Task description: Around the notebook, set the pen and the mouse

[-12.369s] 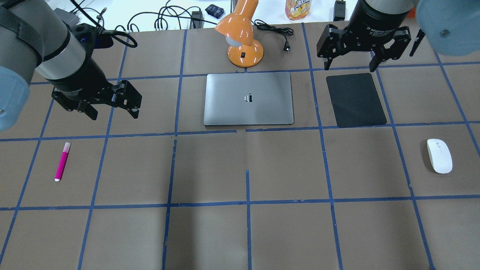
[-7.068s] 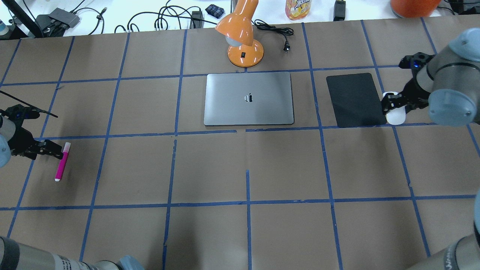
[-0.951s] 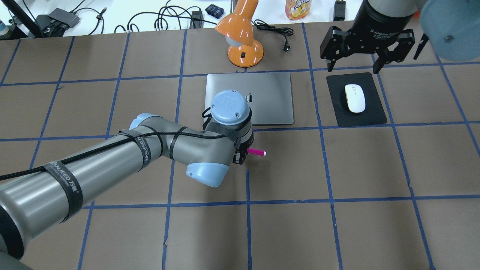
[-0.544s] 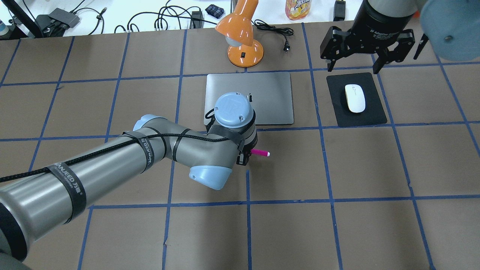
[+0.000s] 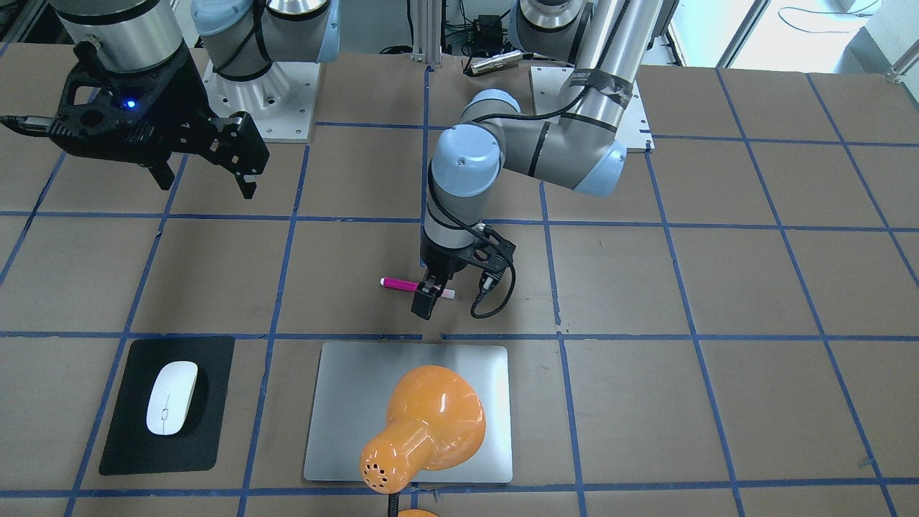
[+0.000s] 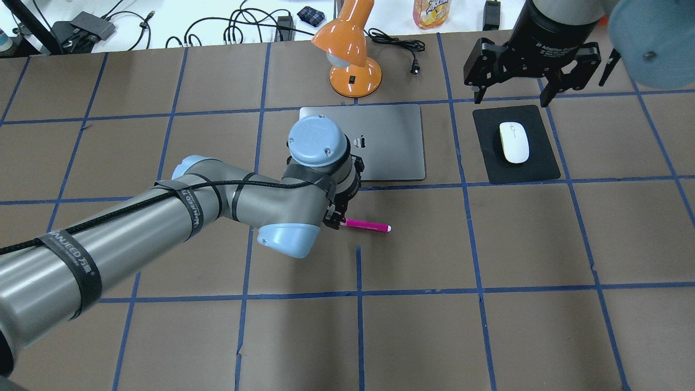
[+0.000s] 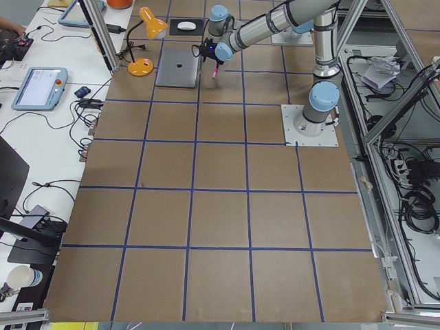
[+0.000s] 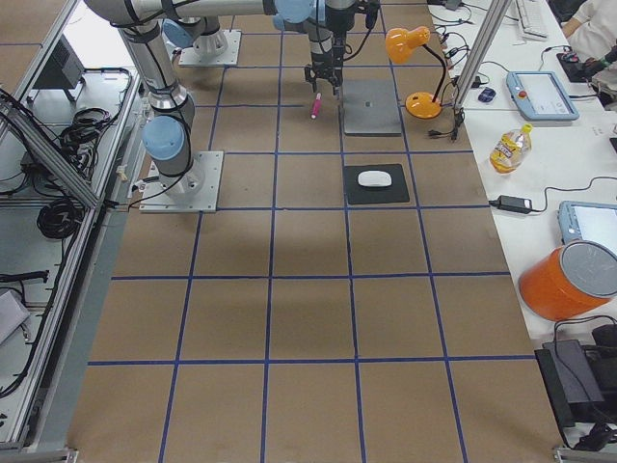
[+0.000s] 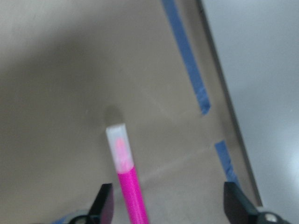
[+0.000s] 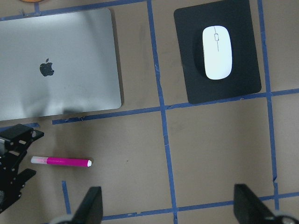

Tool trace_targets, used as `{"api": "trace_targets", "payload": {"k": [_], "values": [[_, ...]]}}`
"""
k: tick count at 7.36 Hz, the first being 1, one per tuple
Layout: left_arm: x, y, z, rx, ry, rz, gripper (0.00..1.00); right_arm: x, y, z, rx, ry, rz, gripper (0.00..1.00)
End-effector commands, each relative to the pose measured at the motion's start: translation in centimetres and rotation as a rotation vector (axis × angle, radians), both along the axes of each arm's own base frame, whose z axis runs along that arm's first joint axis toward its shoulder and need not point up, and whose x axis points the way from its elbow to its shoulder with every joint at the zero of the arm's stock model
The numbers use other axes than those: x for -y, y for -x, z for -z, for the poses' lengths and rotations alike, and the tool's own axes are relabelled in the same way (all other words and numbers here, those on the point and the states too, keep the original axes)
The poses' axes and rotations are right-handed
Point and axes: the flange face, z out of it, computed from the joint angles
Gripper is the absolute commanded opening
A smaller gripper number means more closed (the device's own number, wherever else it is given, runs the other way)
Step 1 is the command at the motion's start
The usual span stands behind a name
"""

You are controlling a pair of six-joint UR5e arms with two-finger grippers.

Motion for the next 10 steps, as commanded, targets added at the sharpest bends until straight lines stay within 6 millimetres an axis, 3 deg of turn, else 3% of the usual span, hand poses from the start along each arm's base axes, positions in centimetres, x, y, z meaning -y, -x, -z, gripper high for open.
{"api": "trace_targets", "payload": {"k": [1, 4, 7, 9, 10], "values": [[3.3, -6.6, -1.4, -0.032, -0.014, 0.17, 1.0, 0.0, 0.0, 0.0, -0.001, 0.0, -0.001, 1.0], [6.2, -15.4, -5.6, 0.001, -0.007, 0.373, 1.0, 0.0, 0.0, 0.0, 0.0, 0.0, -0.003, 1.0], [7.8, -19.7, -13.9, 0.025, 0.009, 0.683, 1.0, 0.0, 0.1, 0.0, 0.0, 0.0, -0.001, 1.0], [6.7, -24.9, -19.9, 0.012, -0.067, 0.846, 1.0, 0.0, 0.0, 0.0, -0.001, 0.0, -0.004, 1.0], [5.9, -26.7, -22.3, 0.098, -0.096, 0.929, 1.0, 0.0, 0.1, 0.0, -0.001, 0.0, -0.002, 1.0]]}}
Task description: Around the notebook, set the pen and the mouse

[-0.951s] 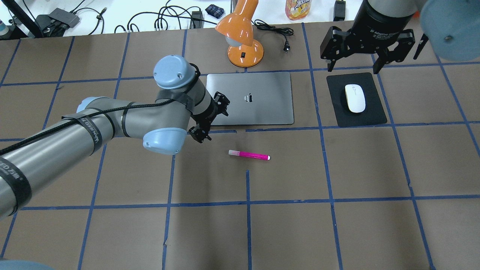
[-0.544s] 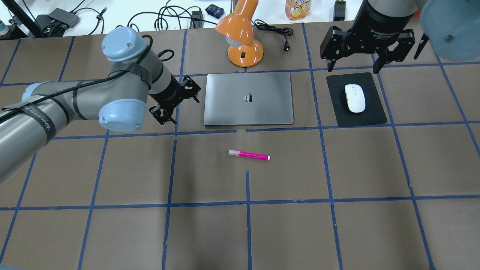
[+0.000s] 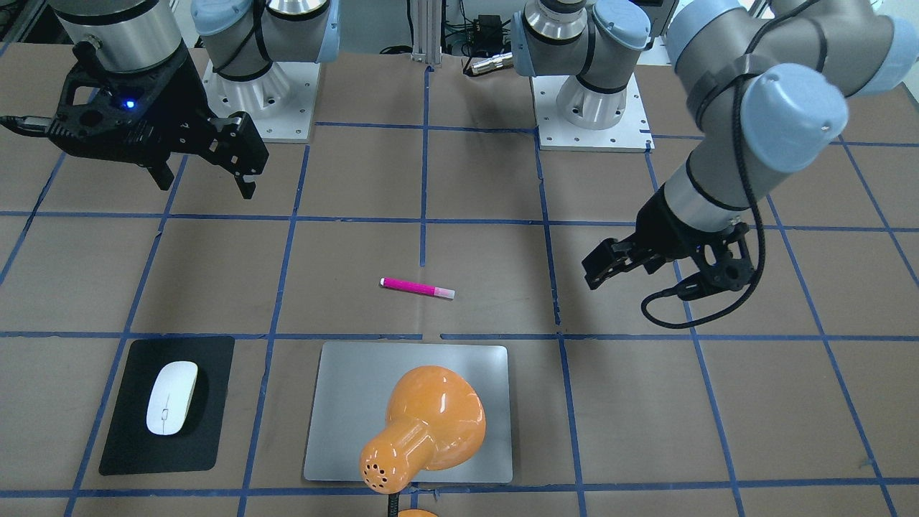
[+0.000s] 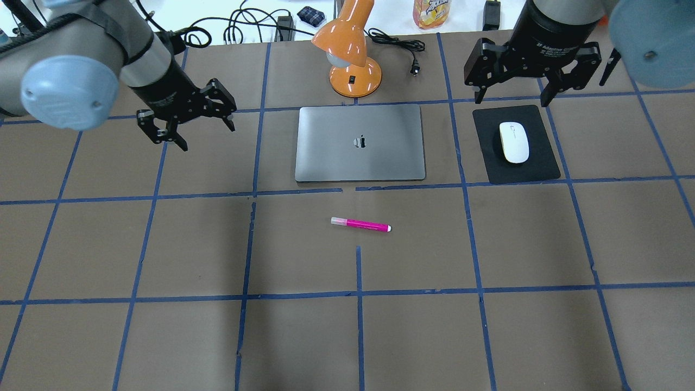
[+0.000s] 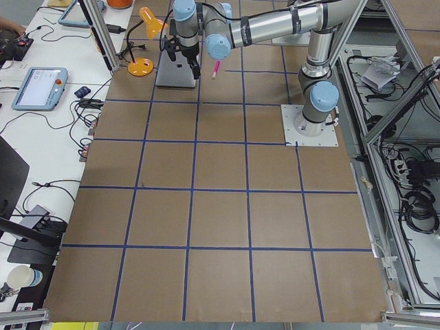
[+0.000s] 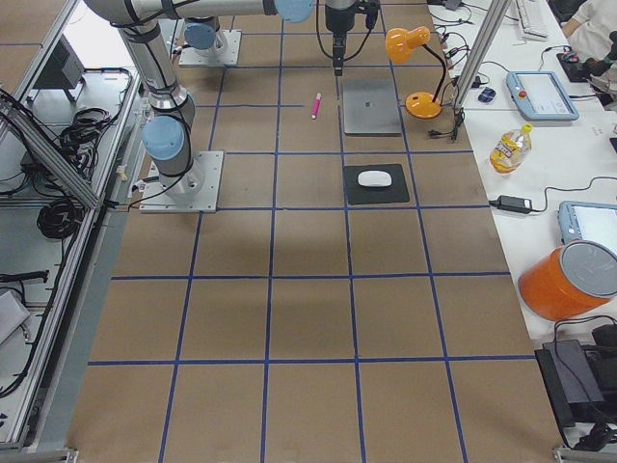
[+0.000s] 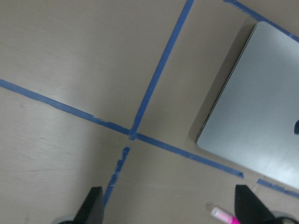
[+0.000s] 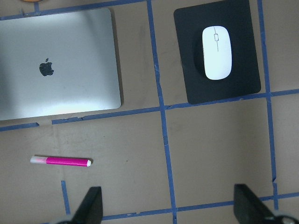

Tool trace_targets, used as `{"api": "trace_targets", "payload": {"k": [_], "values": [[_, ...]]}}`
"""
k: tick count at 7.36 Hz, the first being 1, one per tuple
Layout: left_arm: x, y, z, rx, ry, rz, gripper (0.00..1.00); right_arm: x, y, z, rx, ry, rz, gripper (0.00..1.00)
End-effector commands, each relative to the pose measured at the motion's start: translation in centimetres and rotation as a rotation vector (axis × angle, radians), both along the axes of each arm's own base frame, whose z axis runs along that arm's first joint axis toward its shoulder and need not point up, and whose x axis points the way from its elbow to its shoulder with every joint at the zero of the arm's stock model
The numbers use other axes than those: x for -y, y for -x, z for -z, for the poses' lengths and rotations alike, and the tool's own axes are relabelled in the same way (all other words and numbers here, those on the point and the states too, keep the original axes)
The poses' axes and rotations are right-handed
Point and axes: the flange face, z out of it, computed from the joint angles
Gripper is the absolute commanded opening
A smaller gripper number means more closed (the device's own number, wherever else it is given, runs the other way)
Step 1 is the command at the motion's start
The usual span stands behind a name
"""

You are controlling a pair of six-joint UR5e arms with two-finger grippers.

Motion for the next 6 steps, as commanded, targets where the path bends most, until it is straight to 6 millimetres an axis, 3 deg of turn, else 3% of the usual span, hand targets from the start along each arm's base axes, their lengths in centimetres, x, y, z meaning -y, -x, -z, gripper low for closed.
{"api": "trace_targets", "payload": {"k": [1, 5, 6], "values": [[-2.2, -3.1, -5.5, 0.144, 0.003, 0.15, 1.0, 0.0, 0.0, 0.0, 0.0, 0.0, -0.001, 1.0], [-7.2, -0.6, -9.4, 0.069, 0.004, 0.227, 1.0, 0.0, -0.1, 0.0, 0.001, 0.0, -0.001, 1.0], [-8.0, 0.2, -8.5, 0.069, -0.013, 0.229, 1.0, 0.0, 0.0, 0.0, 0.001, 0.0, 0.0, 1.0]]}}
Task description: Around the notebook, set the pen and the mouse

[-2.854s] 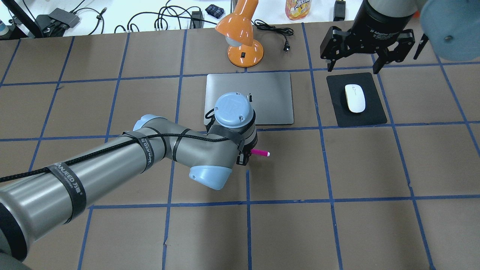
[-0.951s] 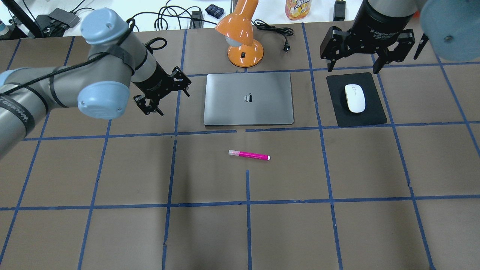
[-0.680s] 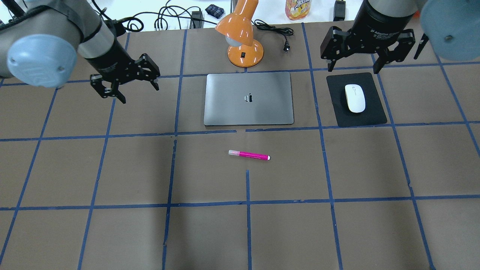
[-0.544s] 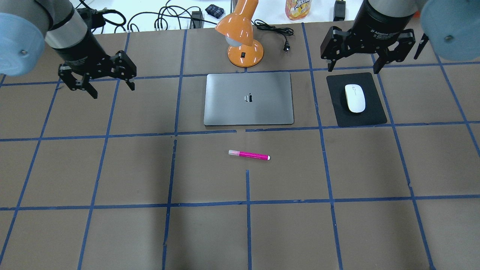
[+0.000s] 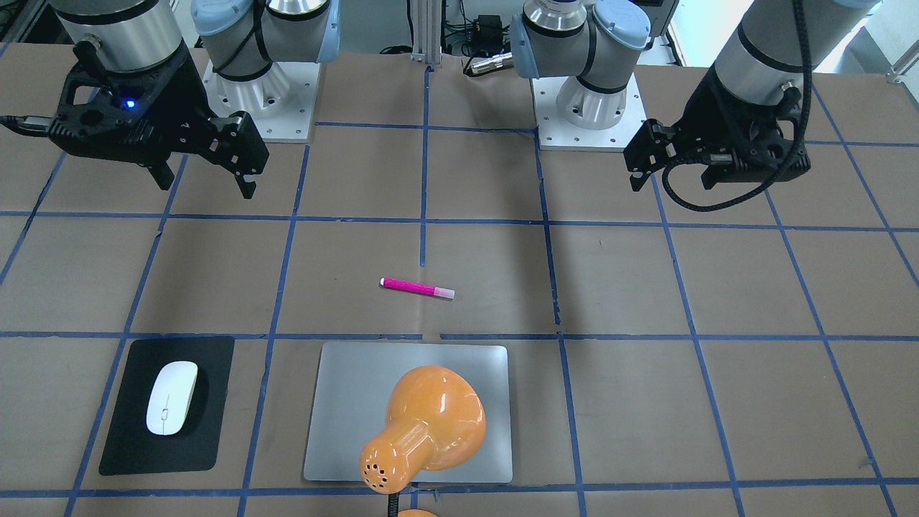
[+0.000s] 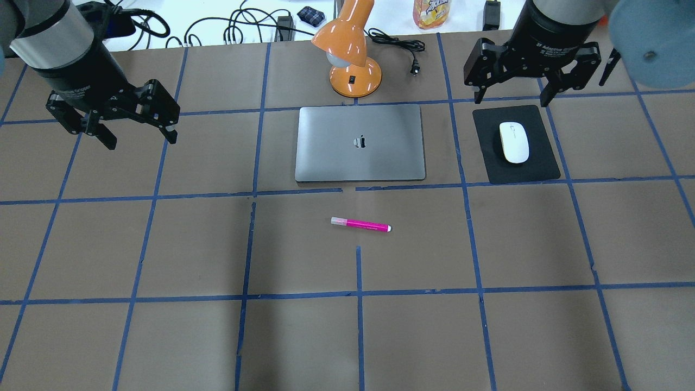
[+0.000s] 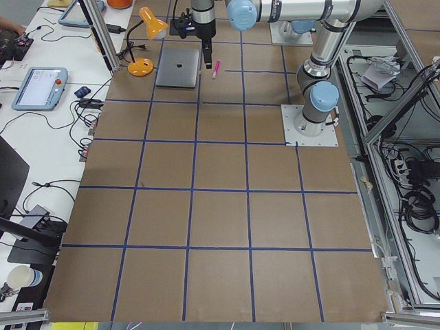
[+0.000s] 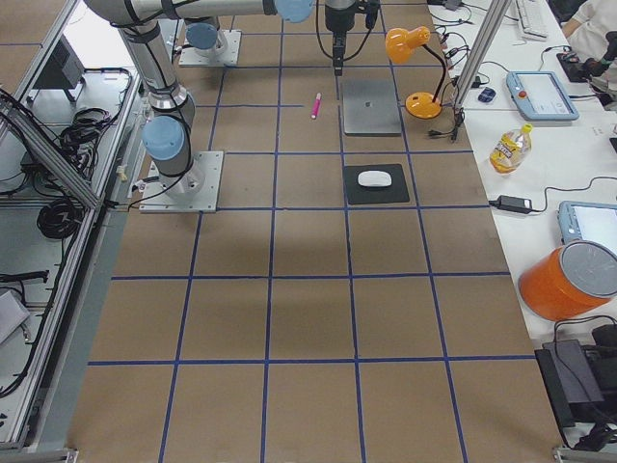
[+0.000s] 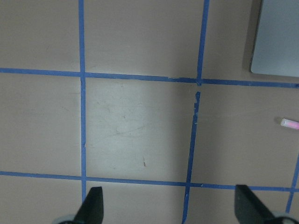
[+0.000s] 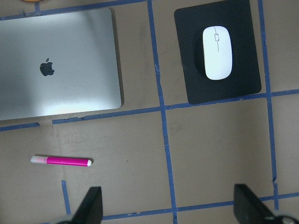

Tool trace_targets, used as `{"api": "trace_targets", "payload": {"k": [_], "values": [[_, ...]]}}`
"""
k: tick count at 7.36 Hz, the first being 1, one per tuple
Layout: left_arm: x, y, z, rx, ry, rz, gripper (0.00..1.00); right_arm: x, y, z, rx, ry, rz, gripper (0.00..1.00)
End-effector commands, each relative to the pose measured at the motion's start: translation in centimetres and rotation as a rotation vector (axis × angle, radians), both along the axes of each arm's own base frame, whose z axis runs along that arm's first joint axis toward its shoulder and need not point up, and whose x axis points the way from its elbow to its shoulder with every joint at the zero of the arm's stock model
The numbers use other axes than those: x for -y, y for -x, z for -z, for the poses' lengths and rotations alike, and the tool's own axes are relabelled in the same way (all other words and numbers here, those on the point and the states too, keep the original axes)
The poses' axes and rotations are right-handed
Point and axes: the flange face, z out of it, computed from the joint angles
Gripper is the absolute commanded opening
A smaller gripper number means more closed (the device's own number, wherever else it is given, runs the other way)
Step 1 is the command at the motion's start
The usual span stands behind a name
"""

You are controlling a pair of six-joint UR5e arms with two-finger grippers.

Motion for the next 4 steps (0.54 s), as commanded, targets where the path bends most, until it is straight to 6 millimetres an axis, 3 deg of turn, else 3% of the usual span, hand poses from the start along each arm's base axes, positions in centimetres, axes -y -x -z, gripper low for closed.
{"api": "trace_targets", "payload": {"k": [1, 3, 4], "values": [[-1.87, 2.08, 1.28, -0.012, -0.018, 0.022, 1.0, 0.02, 0.04, 0.02, 0.0, 0.0, 0.001, 1.0], [-2.12, 2.39, 2.11, 0.002, -0.038, 0.027, 1.0, 0.46, 0.51, -0.13, -0.004, 0.02, -0.019, 1.0], [-2.35, 2.42, 1.54, 0.004, -0.025, -0.002, 1.0, 0.39, 0.52, -0.12, -0.004, 0.018, -0.02, 1.0]]}}
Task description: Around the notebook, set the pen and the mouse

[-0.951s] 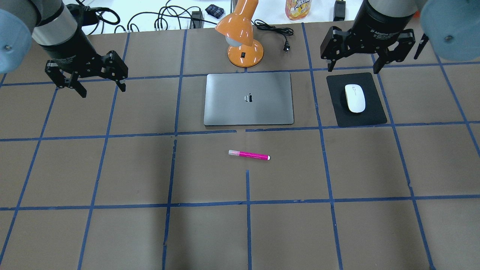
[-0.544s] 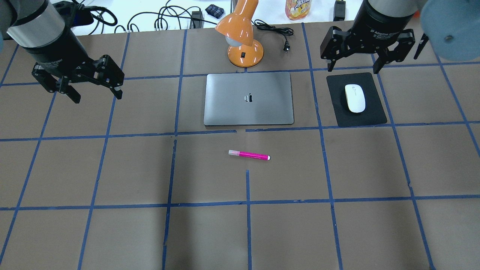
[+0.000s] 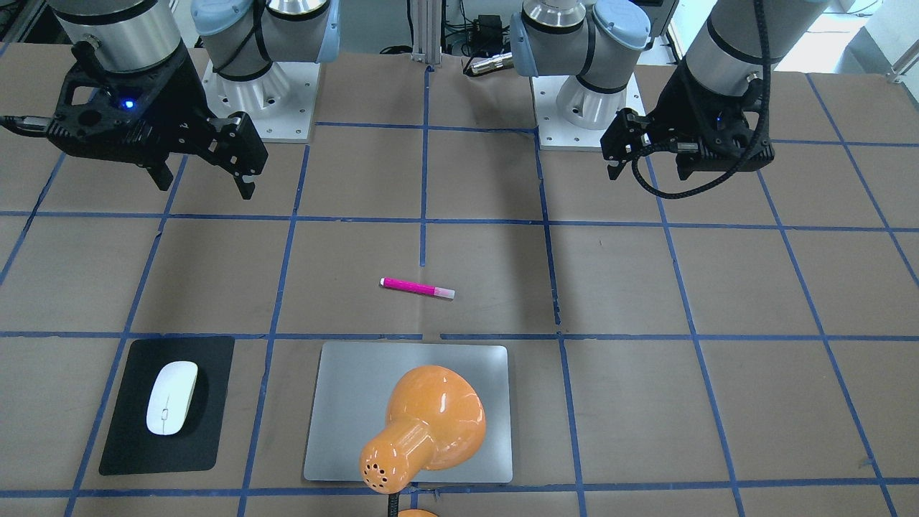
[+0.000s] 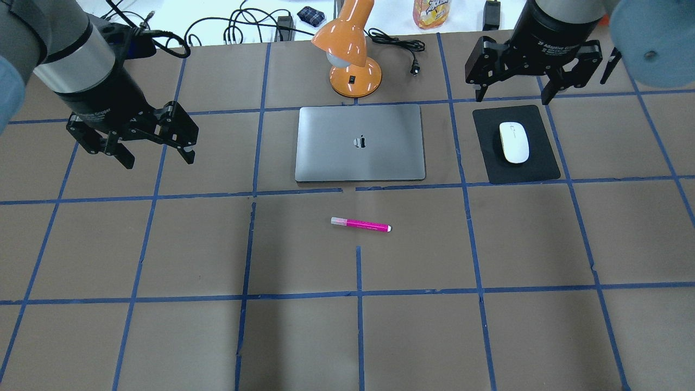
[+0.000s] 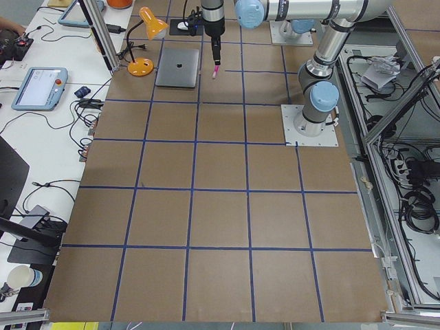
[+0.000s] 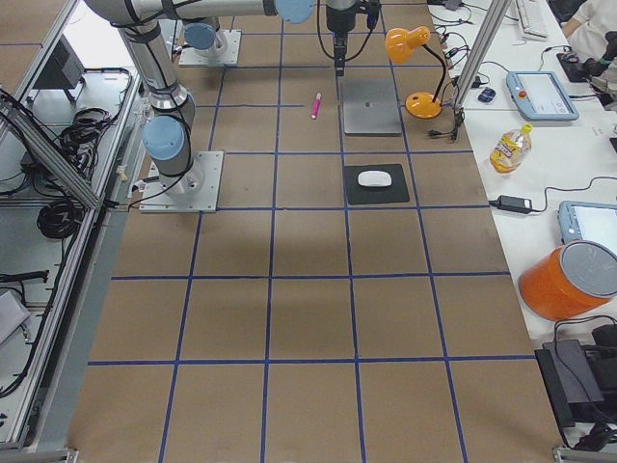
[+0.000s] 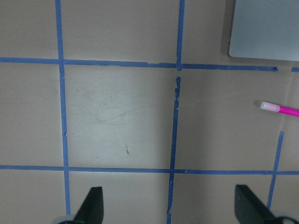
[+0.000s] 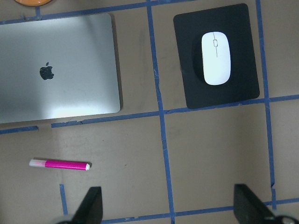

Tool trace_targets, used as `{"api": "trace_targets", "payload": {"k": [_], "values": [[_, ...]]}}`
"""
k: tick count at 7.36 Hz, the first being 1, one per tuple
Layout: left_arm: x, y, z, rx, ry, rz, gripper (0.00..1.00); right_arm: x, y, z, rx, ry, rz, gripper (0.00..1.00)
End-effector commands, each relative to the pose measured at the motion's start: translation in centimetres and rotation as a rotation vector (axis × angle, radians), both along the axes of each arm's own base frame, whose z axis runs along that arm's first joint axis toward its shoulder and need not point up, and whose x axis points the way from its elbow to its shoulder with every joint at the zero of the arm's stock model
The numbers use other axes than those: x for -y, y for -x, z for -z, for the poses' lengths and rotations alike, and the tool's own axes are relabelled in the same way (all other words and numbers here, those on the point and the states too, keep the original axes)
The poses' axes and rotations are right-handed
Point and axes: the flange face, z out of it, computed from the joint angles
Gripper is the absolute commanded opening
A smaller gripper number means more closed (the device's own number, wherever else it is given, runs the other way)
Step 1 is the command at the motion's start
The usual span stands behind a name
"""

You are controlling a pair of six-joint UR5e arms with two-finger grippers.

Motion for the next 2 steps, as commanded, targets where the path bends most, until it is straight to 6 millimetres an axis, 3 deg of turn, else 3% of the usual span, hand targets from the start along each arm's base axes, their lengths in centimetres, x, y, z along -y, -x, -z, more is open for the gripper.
{"api": "trace_targets", "payload": {"k": [1, 2], "values": [[-0.34, 0.16, -0.06, 0.005, 0.003, -0.022, 1.0, 0.1, 0.13, 0.05, -0.001, 0.001, -0.008, 1.0], [-0.37, 0.18, -0.2, 0.004, 0.006, -0.022, 1.0, 0.14, 0.19, 0.04, 0.0, 0.003, -0.007, 1.0]]}}
